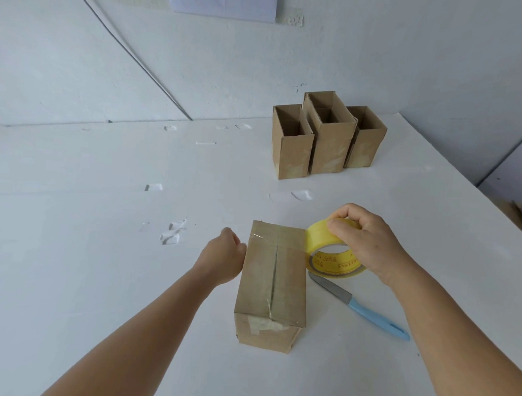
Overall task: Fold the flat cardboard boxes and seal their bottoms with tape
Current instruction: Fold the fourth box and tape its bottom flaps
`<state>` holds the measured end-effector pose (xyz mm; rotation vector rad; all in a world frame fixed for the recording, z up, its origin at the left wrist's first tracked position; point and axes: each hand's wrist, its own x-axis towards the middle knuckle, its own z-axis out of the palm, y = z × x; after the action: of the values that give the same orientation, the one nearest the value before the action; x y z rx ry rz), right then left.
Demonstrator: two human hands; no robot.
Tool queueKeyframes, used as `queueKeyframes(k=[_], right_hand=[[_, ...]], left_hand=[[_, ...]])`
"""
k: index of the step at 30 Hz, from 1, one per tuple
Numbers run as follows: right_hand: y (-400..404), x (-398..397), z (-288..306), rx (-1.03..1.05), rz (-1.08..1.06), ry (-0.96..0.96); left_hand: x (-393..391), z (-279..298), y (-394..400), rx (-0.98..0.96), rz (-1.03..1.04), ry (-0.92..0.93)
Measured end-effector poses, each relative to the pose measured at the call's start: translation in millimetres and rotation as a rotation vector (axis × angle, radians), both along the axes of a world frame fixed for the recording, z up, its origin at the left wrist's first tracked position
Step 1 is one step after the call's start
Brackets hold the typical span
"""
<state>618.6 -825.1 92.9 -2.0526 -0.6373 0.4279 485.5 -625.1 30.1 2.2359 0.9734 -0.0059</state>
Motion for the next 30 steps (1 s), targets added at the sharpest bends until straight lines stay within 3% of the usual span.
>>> queueKeyframes(k=[2, 4, 5, 6, 10, 13, 15, 18, 22, 25, 30], right_hand=[[-0.3, -0.4, 0.0, -0.006, 0.004, -0.006], [0.0, -1.2, -0.1, -0.009, -0.002, -0.008], [0.5, -1.8, -0.6, -0.007, -0.007, -0.003], [1.3, -2.6, -1.0, -0.004, -0.011, 0.002], [2.1, -5.6, -3.0, 0.001, -0.023, 0.015], [0.7, -6.3, -2.0, -0.001, -0.021, 0.019], [1.1, -6.5, 0.0, -0.003, -0.008, 0.015], [0.8, -6.1, -0.1, -0.012, 0.008, -0.001], [1.5, -1.5, -1.2, -0.079, 0.023, -0.055], [1.6, 0.7, -20.0, -0.388, 0.073, -0.240], [11.3, 4.0, -31.3, -0.381, 0.126, -0.273]], left_hand=[[-0.2, 5.9, 4.8, -0.115, 0.087, -0.161], [1.2, 19.9, 3.3, -0.488, 0.122, -0.406], [1.4, 27.3, -1.3, -0.615, 0.067, -0.447], [0.2, 32.1, -8.5, -0.626, -0.031, -0.416], [-0.1, 35.2, -26.3, -0.372, -0.217, -0.193], [6.1, 46.2, -21.4, 0.219, -0.394, 0.023], [12.6, 55.2, -25.6, 0.478, -0.645, -0.008], [21.5, 53.7, -40.7, 0.473, -0.835, 0.064], [22.2, 45.0, -43.1, 0.543, -0.759, 0.045], [16.5, 45.0, -44.8, 0.526, -0.693, 0.035], [5.3, 48.7, -51.6, 0.466, -0.530, 0.066]])
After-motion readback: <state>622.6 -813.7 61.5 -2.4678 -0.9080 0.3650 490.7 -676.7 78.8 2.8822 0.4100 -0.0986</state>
